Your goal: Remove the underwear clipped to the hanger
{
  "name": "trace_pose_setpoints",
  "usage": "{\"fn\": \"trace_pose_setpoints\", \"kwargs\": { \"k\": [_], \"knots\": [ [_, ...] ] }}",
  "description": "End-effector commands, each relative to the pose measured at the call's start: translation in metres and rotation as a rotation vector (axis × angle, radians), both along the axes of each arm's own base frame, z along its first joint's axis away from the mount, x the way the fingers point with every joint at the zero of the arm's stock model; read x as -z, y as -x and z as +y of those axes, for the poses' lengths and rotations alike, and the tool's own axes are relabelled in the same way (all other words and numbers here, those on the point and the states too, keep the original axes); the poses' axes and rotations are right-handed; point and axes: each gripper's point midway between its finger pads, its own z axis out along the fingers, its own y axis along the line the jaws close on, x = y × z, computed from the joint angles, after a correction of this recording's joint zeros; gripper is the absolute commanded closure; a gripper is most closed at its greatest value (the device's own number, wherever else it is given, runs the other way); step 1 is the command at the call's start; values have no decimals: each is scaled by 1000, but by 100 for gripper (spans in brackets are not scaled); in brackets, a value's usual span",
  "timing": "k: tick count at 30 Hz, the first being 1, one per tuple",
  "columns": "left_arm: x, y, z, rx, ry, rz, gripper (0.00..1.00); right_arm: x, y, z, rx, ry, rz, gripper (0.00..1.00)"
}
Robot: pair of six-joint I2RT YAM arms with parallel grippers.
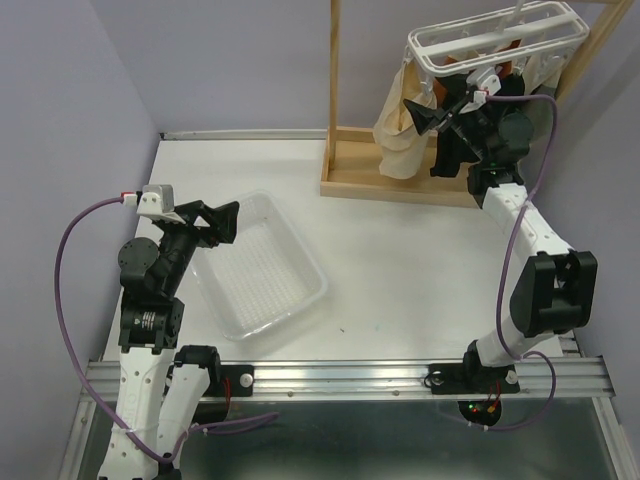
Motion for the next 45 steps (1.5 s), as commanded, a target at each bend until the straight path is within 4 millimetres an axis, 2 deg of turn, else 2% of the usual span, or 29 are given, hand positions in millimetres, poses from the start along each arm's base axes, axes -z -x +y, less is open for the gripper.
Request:
{"fn": "trace_pose_setpoints", "kwargs": {
  "k": [1,11,25,31,38,45],
  "knots": [
    [-23,3,-4,19,20,-78,1,-54,10,-3,15,-45,-147,11],
    [-27,5,-5,26,33,-82,1,-59,3,-2,-9,-125,-105,26],
    [-28,6,-5,26,43,-86,1,-65,-2,7,-47,-214,-64,31],
    [-31,8,-5,26,45,-92,1,-67,-8,7,-38,-236,-60,36],
    [-33,8,-6,32,51,-93,1,-68,-12,8,-53,-270,-40,48],
    [-36,9,-6,34,53,-97,1,-67,-16,17,-80,-286,-23,48]
  ]
}}
